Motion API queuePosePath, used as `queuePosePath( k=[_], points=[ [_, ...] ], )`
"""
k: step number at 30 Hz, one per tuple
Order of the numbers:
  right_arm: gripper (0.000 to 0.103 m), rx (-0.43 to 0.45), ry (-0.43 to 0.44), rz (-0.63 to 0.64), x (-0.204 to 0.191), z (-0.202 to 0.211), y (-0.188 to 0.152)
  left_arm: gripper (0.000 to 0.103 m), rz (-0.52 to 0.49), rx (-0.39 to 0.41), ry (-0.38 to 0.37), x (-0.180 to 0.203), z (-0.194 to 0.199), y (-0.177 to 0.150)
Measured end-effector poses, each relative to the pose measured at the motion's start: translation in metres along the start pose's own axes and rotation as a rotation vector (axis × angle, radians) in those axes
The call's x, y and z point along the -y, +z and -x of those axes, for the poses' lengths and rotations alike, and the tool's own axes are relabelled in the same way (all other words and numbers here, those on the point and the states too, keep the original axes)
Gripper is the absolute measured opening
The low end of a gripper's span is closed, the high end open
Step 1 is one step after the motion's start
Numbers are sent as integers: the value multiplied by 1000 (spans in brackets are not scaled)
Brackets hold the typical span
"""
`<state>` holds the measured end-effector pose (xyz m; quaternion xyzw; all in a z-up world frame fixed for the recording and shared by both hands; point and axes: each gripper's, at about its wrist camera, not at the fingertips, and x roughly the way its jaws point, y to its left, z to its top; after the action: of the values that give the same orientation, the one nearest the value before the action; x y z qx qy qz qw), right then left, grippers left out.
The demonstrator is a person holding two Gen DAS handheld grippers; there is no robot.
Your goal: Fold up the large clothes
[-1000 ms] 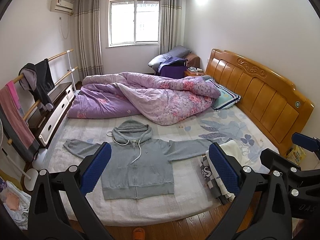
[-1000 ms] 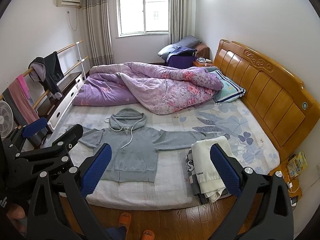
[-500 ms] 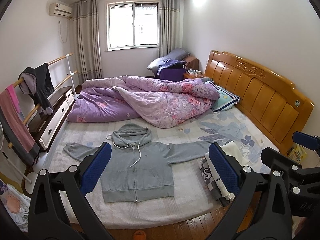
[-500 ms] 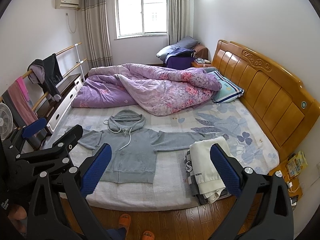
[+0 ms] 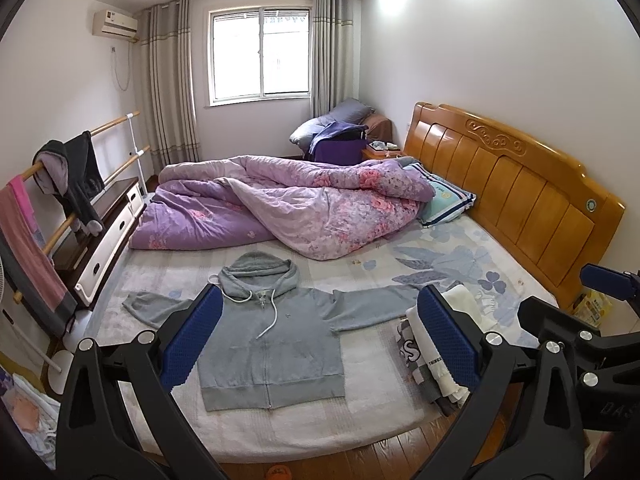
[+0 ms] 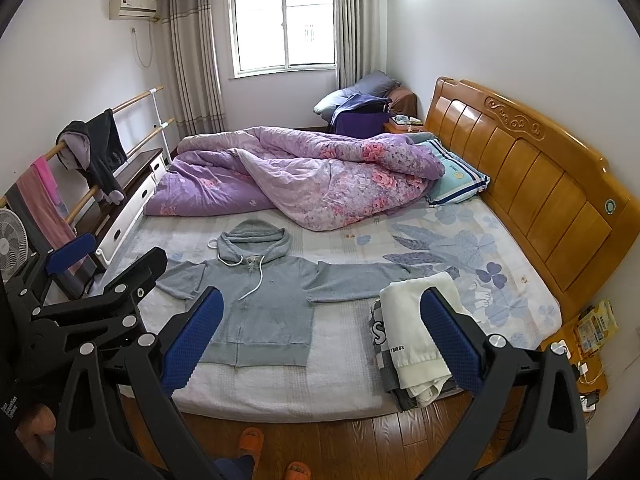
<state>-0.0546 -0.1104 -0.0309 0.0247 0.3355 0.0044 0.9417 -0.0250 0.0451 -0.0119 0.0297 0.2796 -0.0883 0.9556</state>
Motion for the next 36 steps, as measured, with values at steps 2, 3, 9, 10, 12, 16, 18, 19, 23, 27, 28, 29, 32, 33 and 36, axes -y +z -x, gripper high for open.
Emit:
queuePosePath(
  k=[2,3,9,10,12,16,18,19,23,27,28,29,32,33,36],
  points=[
    [95,-1,2,0,-1,-1,1,98,0,4,1,0,0,0],
    [95,-2,0,-3,-1,-1,0,98,1,3,1,1,-1,0],
    [95,-11,-9,-4,-4,-3,0,98,5,-20,6,2,-2,-2],
    [95,-13,-8,-5,-6,-3,0,98,0,-18,10,2,-2,-1],
    [95,-15,-6,-10,-6,-4,1,98,-5,-18,11,3,-3,0],
    [95,-14,-9,-13,-6,-7,1,98,-4,-20,8,5,-3,-1],
    [95,-14,-9,-13,-6,-7,0,98,-2,-21,8,6,-4,-1],
    [95,-16,-9,-14,-8,-7,0,98,-1,-24,7,6,-5,-1],
    [95,-19,-10,-16,-7,-7,1,98,-2,-32,4,6,-10,-1],
    [95,-20,-9,-20,-8,-7,0,98,-2,-31,8,7,-11,0],
    [95,-20,-10,-21,-7,-8,-1,98,-2,-33,7,7,-11,0],
    [95,-20,-10,-21,-7,-8,-1,98,-2,-32,7,6,-11,0],
    [95,-22,-10,-23,-8,-8,-1,98,-2,-35,8,6,-11,-1],
    [95,-23,-10,-23,-9,-9,-2,98,-2,-36,9,6,-12,-1],
    [95,-23,-8,-25,-9,-9,-1,98,-1,-36,7,6,-12,0]
  ],
)
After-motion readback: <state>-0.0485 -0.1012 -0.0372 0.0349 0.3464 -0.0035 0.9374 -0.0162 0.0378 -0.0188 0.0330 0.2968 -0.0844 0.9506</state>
